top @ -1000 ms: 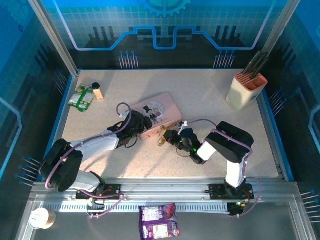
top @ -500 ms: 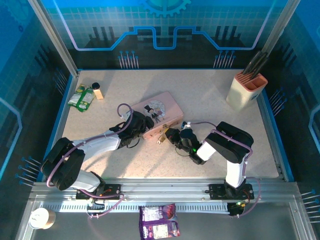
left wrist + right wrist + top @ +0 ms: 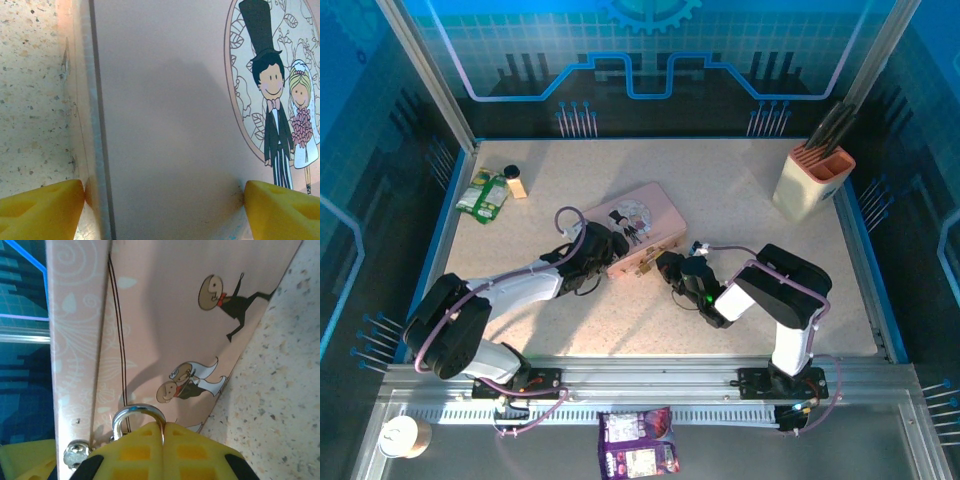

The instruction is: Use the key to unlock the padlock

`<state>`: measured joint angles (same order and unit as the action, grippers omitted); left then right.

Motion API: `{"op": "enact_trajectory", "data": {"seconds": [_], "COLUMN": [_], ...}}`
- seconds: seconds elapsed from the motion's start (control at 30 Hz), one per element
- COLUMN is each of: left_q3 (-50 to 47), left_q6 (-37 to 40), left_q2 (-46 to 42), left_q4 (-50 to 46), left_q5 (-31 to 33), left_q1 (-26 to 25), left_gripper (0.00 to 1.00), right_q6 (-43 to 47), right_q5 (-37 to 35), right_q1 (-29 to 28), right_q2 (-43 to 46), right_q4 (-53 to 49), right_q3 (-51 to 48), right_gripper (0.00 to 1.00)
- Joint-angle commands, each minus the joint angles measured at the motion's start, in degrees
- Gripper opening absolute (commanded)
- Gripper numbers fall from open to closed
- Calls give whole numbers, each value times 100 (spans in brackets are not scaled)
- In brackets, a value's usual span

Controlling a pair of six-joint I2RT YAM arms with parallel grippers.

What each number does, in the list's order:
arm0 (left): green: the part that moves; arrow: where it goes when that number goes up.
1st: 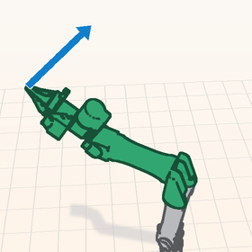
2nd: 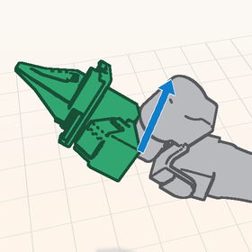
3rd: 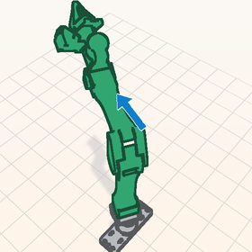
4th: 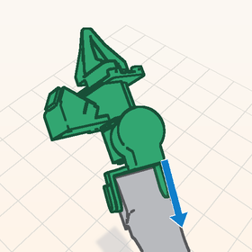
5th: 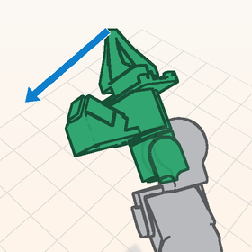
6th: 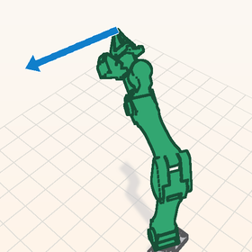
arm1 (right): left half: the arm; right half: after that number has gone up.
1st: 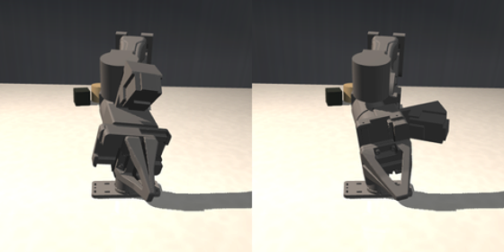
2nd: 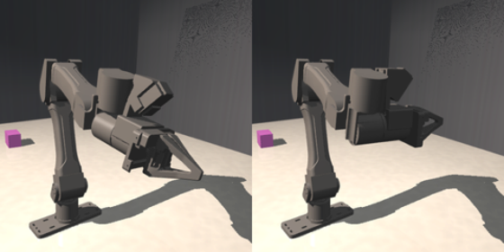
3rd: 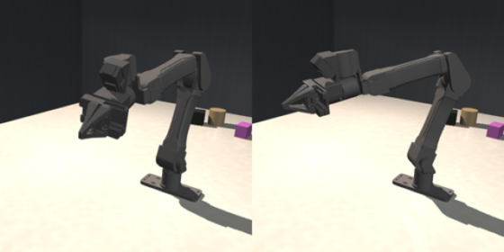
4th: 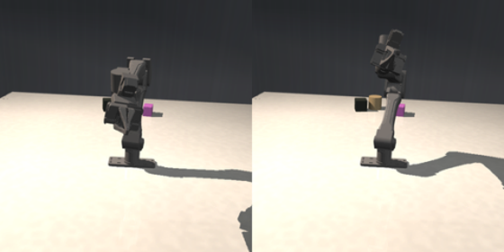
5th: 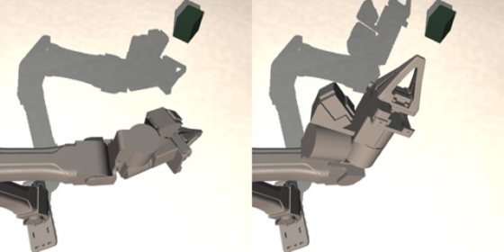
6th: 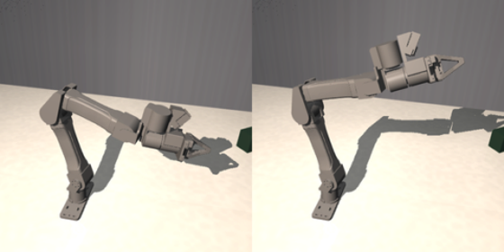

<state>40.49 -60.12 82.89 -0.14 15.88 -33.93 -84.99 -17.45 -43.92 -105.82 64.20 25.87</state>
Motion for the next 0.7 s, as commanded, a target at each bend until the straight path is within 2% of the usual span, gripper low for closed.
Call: {"op": "enact_trajectory", "data": {"seconds": [0.0,0.37,0.67], "left_q3": [46,170,378], "left_q6": [-47,34,339], "left_q2": [214,380,535], "left_q4": [-504,-426,-373], "left_q5": [83,39,3], "left_q1": [-21,121,295], "left_gripper": [83,83,83], "right_q6": [-105,27,623], "right_q5": [-364,-376,-339], "right_q1": [90,282,459], "right_q2": [224,615,1347], "right_q4": [-47,-326,-1143], "right_q3": [-46,-269,-354], "right_gripper": [0,0,0]}}
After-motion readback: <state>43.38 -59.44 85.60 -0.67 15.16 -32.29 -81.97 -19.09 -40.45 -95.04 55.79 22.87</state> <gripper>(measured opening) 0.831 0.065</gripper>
